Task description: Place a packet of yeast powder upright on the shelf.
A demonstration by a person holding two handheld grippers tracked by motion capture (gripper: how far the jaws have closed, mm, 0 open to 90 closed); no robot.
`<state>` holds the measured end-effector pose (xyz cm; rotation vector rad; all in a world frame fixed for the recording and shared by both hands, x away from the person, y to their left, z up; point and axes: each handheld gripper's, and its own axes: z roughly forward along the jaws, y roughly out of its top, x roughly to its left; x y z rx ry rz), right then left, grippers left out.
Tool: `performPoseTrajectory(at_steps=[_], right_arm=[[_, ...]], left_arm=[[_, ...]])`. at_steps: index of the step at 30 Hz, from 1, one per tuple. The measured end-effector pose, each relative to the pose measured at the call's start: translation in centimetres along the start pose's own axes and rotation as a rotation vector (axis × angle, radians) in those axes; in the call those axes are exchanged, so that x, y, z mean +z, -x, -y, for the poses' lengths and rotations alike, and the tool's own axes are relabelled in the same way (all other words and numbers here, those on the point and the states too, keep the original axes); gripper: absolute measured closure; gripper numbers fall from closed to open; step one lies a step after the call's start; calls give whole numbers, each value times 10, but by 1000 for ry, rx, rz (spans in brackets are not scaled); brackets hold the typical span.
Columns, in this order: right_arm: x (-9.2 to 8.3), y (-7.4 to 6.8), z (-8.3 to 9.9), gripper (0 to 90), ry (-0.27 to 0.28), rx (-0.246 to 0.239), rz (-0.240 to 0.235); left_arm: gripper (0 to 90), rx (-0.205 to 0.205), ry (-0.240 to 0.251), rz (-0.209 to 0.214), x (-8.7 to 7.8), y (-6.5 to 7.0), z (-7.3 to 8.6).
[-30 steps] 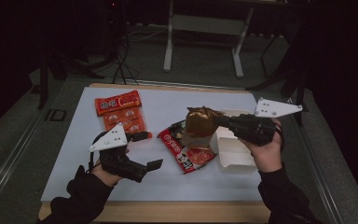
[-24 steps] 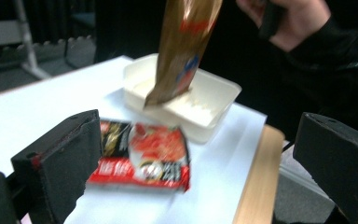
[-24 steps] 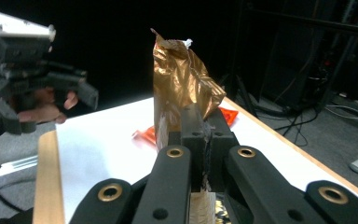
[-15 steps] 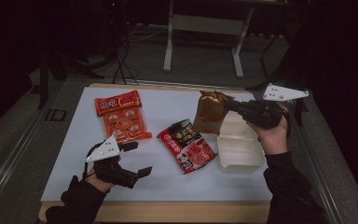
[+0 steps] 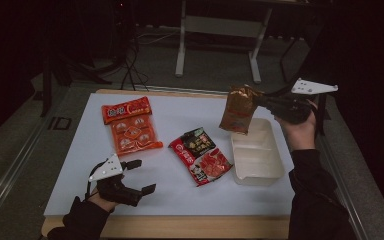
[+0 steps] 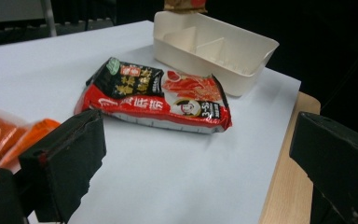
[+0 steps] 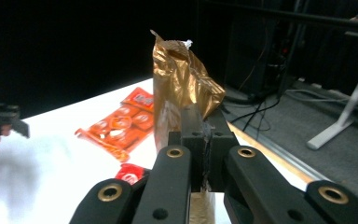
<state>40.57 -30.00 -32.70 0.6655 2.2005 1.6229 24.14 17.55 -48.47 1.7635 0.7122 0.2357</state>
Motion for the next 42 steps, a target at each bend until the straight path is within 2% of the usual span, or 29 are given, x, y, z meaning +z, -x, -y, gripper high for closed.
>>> performPoseTrajectory(at_steps=[3,9,11,16,29,35,36,42], right_arm=[[0,9,2,895,15,-23,14],[1,24,6,895,12,-8,55],[0,30,8,895,13,-16,69],[0,42,13,895,12,-9,76],[3,67,37,895,-52,4,123],[8,71,44,894,-63,0,112],[12,71,47,894,-78,4,109],[17,72,54,893,-80,23,89]], left_arm=[[38,-6,6,0,1,-1,4],[38,-7,10,3,1,-1,5],[38,-7,11,1,0,-2,5],[38,-14,13,0,0,-3,6],[38,-22,14,0,0,-4,8],[38,-29,16,2,0,-5,8],[38,-30,16,0,0,-5,8],[38,-36,36,3,-2,-6,9]])
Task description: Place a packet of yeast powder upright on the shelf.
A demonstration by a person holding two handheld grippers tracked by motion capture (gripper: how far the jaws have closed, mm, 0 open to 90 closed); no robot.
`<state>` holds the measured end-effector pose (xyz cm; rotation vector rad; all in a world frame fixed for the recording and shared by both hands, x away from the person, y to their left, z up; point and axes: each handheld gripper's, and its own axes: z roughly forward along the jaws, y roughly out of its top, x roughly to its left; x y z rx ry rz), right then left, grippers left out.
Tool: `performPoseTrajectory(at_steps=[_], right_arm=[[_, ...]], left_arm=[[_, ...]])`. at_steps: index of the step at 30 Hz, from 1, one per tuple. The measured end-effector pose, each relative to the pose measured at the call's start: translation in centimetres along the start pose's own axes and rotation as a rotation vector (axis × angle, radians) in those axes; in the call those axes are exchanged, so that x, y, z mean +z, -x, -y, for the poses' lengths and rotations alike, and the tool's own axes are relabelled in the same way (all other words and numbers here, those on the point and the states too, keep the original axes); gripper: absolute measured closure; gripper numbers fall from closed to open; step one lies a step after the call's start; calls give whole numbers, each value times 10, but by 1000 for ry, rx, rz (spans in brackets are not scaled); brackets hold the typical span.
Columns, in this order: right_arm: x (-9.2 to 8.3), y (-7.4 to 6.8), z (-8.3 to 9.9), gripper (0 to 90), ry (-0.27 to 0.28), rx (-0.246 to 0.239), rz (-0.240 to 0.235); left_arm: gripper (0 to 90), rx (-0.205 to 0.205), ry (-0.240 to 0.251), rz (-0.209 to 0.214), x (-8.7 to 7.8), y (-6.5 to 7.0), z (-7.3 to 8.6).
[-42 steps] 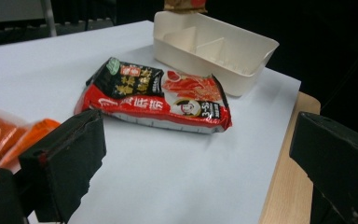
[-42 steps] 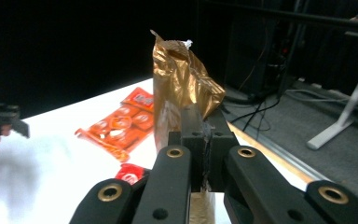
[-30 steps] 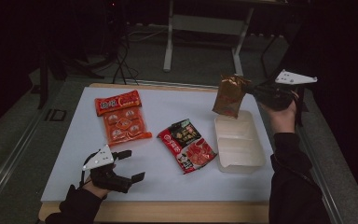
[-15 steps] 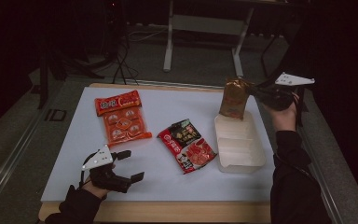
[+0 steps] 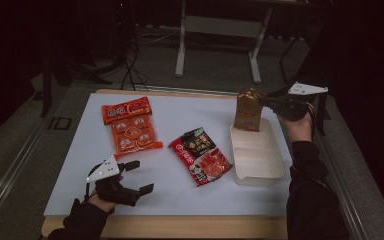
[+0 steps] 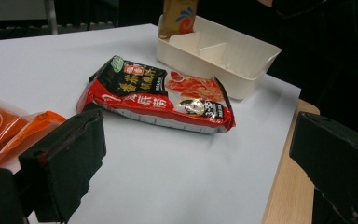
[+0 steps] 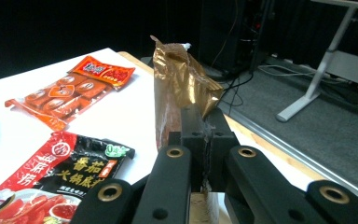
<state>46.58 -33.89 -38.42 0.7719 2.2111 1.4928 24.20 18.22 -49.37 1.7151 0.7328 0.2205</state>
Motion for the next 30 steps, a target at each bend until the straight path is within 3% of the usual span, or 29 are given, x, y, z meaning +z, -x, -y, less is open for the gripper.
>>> performPoseTrajectory(at_steps=[6,13,17,22,24,30], right_arm=[[5,0,8,891,-15,28,-14],[10,2,27,883,-42,88,-13],[10,3,36,863,-63,109,-1],[2,2,30,765,-34,126,17],[-2,0,25,711,-24,112,34],[-12,-4,13,687,15,99,54]], left_arm=[[38,-14,1,-2,1,-2,1],[56,11,-17,-13,2,-1,2],[56,-5,4,-8,1,-2,1],[56,-17,17,-7,1,-2,1],[56,-17,10,-11,1,-3,1],[56,-12,0,-14,2,-1,0]])
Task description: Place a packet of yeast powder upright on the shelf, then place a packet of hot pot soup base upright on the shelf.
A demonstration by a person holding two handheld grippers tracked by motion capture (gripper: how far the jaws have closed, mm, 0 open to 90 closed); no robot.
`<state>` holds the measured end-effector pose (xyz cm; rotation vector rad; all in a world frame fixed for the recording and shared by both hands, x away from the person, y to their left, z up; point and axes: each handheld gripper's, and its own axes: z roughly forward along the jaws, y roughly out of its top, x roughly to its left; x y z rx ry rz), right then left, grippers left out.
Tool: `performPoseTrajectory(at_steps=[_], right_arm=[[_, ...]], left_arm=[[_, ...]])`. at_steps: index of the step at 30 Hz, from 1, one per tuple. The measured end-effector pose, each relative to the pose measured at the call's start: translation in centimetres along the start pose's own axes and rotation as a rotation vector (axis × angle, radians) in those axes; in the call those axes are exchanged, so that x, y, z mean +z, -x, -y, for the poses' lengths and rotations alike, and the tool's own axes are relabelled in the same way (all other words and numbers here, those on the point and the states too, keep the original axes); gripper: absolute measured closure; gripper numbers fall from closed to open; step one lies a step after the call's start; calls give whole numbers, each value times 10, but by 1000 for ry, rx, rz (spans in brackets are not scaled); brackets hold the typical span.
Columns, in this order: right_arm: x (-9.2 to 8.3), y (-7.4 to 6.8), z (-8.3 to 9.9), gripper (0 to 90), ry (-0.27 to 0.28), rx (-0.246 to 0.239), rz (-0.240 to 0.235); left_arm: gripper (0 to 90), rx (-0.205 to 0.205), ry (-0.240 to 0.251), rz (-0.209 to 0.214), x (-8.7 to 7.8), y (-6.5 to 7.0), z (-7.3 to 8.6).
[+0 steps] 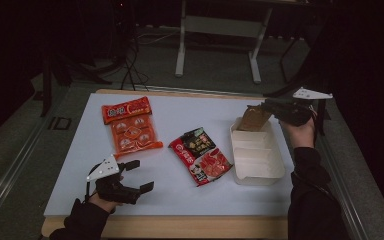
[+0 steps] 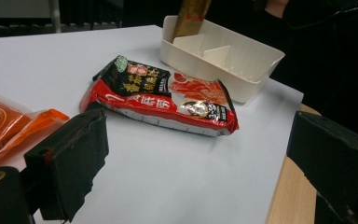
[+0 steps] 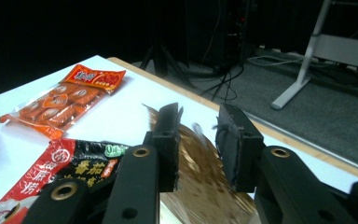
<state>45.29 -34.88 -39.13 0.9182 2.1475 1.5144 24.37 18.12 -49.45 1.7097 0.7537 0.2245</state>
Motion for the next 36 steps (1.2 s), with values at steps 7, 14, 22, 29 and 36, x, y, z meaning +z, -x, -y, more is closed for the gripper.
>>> performPoseTrajectory(at_steps=[7,14,22,29,36], right_arm=[[-2,-17,-12,648,7,-21,-8],[-6,-40,-20,505,8,-21,4],[-15,-66,-19,281,49,5,13],[-24,-98,-9,122,65,27,-19],[-33,-124,-1,141,68,-17,-43]], left_arm=[[56,-2,-13,10,2,3,-2],[56,19,-12,10,3,5,-5],[56,3,-9,15,5,4,-8],[98,0,-53,29,7,6,-18],[132,-3,-69,32,15,6,-25]])
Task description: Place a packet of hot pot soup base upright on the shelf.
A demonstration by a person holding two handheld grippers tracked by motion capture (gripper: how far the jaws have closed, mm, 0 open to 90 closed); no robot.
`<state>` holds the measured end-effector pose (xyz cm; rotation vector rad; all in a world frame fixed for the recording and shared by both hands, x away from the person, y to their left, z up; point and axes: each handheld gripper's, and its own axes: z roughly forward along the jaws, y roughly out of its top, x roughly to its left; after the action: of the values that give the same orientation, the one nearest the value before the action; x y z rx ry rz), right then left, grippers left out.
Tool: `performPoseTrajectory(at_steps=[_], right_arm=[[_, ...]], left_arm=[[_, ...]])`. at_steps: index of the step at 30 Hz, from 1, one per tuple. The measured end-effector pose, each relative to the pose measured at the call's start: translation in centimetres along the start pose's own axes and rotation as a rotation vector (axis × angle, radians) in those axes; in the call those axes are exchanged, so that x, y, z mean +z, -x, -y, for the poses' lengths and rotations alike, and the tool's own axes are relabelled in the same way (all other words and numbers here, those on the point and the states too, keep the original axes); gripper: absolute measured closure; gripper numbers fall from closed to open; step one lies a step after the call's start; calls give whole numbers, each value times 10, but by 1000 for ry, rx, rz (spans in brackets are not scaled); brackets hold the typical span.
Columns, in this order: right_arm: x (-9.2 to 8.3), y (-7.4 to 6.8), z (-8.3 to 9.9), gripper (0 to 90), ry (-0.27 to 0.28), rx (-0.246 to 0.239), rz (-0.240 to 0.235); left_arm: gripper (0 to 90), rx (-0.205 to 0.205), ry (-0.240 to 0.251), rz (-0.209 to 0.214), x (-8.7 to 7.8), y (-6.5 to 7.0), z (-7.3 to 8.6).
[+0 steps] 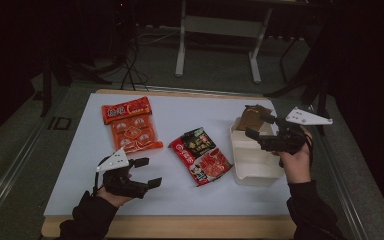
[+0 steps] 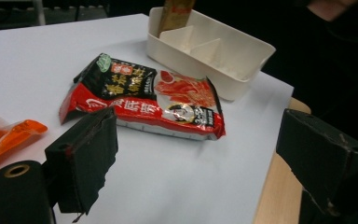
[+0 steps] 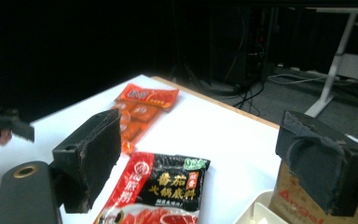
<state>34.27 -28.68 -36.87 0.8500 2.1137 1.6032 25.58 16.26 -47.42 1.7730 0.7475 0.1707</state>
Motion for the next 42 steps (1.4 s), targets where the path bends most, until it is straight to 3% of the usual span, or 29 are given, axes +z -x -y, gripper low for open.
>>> performPoseTrajectory(at_steps=[4,9,14,17,20,23,27,31,35,36,38,42], right_arm=[[-5,-11,6,151,11,16,-24],[-8,-30,18,152,-8,-20,-29],[-17,-47,26,151,22,-38,-71],[-25,-55,33,140,51,-26,-54],[-32,-59,41,139,57,31,-57],[-38,-64,47,139,41,26,-15],[-43,-69,57,139,22,43,-17],[-45,-72,63,139,3,46,-22],[-47,-72,65,140,1,46,-20],[-47,-72,65,140,0,44,-19],[-48,-70,65,141,8,41,-19],[-50,-68,65,141,9,26,-9]], left_arm=[[141,10,-7,12,7,-1,-6],[150,25,-33,26,17,0,-15],[216,40,-39,53,25,2,-23],[280,49,-39,60,30,2,-28],[367,51,-36,61,37,2,-33],[467,66,-49,63,47,2,-37],[577,72,-57,69,62,4,-45],[651,86,-73,47,84,8,-51],[806,94,-94,36,102,9,-53],[806,95,-121,40,117,9,-55],[883,89,-139,46,128,8,-56],[897,90,-175,46,151,6,-59]])
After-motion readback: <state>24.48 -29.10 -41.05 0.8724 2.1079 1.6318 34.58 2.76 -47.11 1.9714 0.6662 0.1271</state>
